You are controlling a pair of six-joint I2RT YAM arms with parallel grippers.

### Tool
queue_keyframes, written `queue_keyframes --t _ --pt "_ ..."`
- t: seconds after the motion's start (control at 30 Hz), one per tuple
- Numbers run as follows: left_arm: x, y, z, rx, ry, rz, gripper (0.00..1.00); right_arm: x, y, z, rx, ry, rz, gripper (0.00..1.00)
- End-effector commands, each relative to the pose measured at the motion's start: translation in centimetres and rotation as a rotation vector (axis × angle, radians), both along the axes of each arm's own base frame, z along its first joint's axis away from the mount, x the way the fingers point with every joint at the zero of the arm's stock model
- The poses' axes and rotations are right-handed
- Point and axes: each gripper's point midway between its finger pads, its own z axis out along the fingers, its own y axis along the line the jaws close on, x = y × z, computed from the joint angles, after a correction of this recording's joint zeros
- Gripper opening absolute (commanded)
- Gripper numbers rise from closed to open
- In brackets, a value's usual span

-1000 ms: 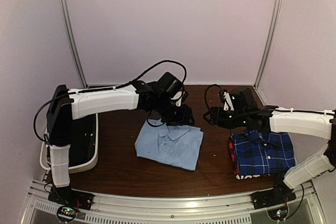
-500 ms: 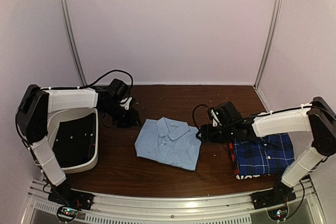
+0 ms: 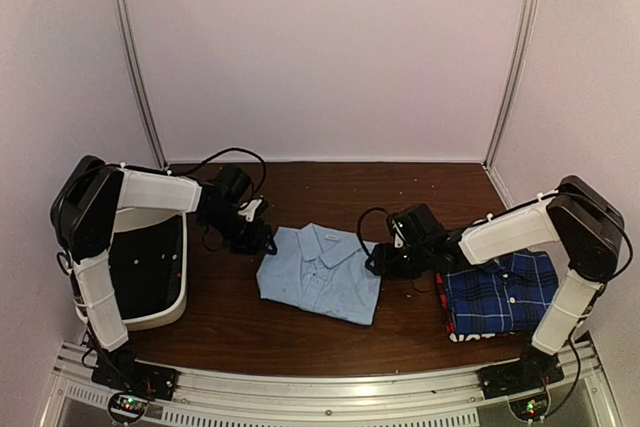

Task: Fold and stack the long sleeve shirts
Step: Adjust the square-folded shirt at the center of the board.

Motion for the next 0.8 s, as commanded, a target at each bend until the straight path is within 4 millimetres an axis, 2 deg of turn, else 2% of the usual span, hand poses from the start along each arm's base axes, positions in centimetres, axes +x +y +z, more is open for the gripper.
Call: queue_keyframes --t 0.0,0.1,0.2,0.37,0.43,0.5,0.57,0.7,0.77 --pt "1.4 -0.9 0.2 -0.034 -0.047 -0.025 0.6 0.4 0.6 -0.8 -0.003 0.014 0.005 0.62" --pt "1.6 -1.4 -0.1 -0.052 -0.037 -0.028 0.59 0.6 0.8 -1.1 -0.004 0.015 0.008 0.6" --pt "1.4 -1.9 -0.4 -0.082 -0.014 -0.031 0.52 1.0 1.2 -1.2 -0.006 0.012 0.013 0.59" --pt "0.7 -3.2 -0.2 -0.131 0.021 -0.05 0.33 1.8 1.9 -1.2 -0.01 0.004 0.023 0.47" --pt "0.5 -3.6 0.2 -0.138 0.028 -0.054 0.2 2.2 2.1 -0.9 -0.018 -0.005 0.028 0.38" --pt "0.4 -3.9 1.2 -0.149 0.028 -0.053 0.08 2.8 2.4 -0.1 -0.024 -0.025 0.031 0.28" --pt "0.1 -4.0 2.7 -0.154 0.02 -0.051 0.01 3.2 2.7 0.8 -0.029 -0.043 0.039 0.17" --pt "-1.0 -3.7 6.7 -0.15 -0.012 -0.034 0.0 3.7 2.4 2.7 -0.076 -0.074 0.057 0.05" --pt "-1.7 -3.2 8.0 -0.147 -0.015 -0.019 0.0 3.8 2.0 3.8 -0.1 -0.093 0.063 0.02"
